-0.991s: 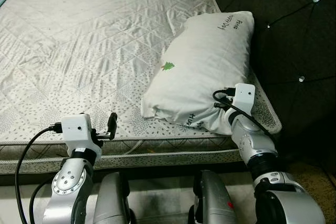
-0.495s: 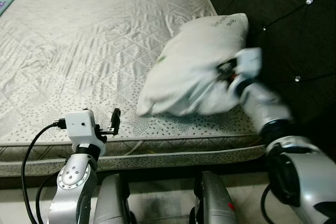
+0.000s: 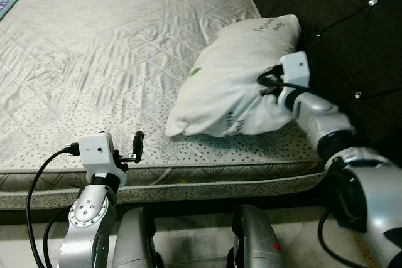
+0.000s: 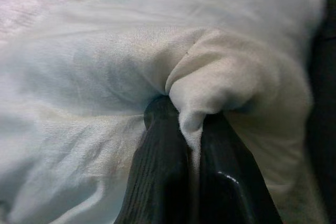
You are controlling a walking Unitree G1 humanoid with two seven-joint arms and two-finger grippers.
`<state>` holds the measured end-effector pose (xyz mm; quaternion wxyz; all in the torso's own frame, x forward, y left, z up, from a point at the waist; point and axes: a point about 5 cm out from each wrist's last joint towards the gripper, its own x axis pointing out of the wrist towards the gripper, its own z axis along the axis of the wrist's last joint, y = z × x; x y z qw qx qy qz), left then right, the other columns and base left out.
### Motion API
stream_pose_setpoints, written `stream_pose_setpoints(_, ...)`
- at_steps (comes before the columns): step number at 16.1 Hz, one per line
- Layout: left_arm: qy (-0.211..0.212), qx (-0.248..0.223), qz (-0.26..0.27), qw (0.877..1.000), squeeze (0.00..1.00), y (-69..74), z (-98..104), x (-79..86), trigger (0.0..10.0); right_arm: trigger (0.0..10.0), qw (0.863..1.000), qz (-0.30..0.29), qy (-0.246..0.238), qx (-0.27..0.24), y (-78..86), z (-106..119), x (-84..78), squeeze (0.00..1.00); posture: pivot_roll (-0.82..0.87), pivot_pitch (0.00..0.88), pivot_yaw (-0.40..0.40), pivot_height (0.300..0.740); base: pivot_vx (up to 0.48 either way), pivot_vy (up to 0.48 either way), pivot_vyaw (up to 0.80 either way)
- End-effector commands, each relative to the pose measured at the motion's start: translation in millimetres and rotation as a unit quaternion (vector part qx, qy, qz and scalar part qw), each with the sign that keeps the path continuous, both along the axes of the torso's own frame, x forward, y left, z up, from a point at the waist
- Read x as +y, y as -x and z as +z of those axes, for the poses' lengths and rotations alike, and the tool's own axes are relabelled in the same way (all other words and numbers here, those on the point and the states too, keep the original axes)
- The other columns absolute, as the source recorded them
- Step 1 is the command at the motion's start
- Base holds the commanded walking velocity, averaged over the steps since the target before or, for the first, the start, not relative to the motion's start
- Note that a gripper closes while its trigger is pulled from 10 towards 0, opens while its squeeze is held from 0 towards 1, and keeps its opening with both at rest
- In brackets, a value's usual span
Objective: Clean up the room
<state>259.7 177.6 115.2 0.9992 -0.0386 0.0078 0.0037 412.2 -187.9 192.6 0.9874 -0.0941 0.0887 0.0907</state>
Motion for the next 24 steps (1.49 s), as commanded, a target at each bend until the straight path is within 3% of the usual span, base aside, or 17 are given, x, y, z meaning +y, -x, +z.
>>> stream_pose_setpoints(1,-0.006,-0.002,0.005,1.0,0.0,0.9,0.3,0.7,10.0,0.0,0.996,-0.044,0.012,-0.076,-6.2,41.4,-18.1,0.0,0.0,0.071,-0.035,0.586,0.0,0.0,0.0)
stream_pose_setpoints(4,-0.008,-0.002,0.014,1.0,0.0,4.9,0.5,4.5,10.0,0.0,0.991,-0.087,0.011,-0.097,-3.3,53.1,-42.0,0.0,0.01,0.074,-0.045,0.586,0.0,0.0,0.0)
stream_pose_setpoints(5,-0.008,0.001,0.019,1.0,0.0,7.7,-1.4,7.0,10.0,0.0,0.988,-0.112,-0.008,-0.103,1.1,55.1,-60.2,0.0,0.01,0.075,-0.044,0.586,0.0,0.0,0.0)
stream_pose_setpoints(7,-0.007,0.002,0.018,1.0,0.0,7.4,-2.1,6.0,10.0,0.0,0.987,-0.128,0.007,-0.102,7.7,48.6,-77.5,0.0,0.01,0.075,-0.044,0.586,0.0,0.0,0.0)
stream_pose_setpoints(10,-0.001,0.001,0.001,1.0,0.0,-1.9,-2.1,-1.6,10.0,0.0,0.974,-0.203,0.022,-0.101,32.9,35.4,-131.8,0.0,-0.05,0.065,-0.001,0.586,0.0,0.0,0.0)
stream_pose_setpoints(13,-0.001,-0.003,-0.007,1.0,0.0,-8.0,-1.5,-4.1,10.0,0.0,0.96,-0.263,0.015,-0.091,52.6,28.0,-165.5,0.0,-0.07,0.049,0.006,0.586,0.0,0.0,0.0)
stream_pose_setpoints(15,0.0,-0.005,-0.008,1.0,0.0,-8.8,-0.6,-4.9,10.0,0.0,0.966,-0.243,0.013,-0.089,52.2,20.6,-160.4,0.0,-0.07,0.046,0.006,0.586,0.0,0.0,0.0)
stream_pose_setpoints(17,0.001,-0.005,-0.007,1.0,0.0,-7.5,-0.8,-4.5,10.0,0.0,0.976,-0.199,0.006,-0.09,51.2,-2.4,-141.0,0.0,-0.07,0.042,0.013,0.586,0.0,0.0,0.0)
stream_pose_setpoints(19,0.0,-0.002,-0.01,1.0,0.0,-6.1,-3.1,-4.3,10.0,0.0,0.978,-0.185,-0.036,-0.089,55.8,-28.4,-122.3,0.0,-0.07,0.039,0.017,0.586,0.0,0.0,0.0)
stream_pose_setpoints(22,-0.002,-0.004,-0.013,1.0,0.0,-8.9,-2.7,-2.8,10.0,0.0,0.981,-0.149,-0.09,-0.091,75.3,-60.6,-83.5,0.0,-0.08,0.036,0.021,0.586,0.0,0.0,0.0)
stream_pose_setpoints(23,-0.002,-0.004,-0.014,1.0,0.0,-9.8,-2.9,-3.2,10.0,0.0,0.983,-0.125,-0.096,-0.092,90.1,-70.8,-63.0,0.0,-0.08,0.035,0.023,0.586,0.0,0.0,0.0)
stream_pose_setpoints(24,-0.002,-0.004,-0.015,1.0,0.0,-10.0,-2.9,-4.0,10.0,0.0,0.984,-0.12,-0.101,-0.09,95.3,-74.6,-56.1,0.0,-0.08,0.035,0.024,0.586,0.0,0.0,0.0)
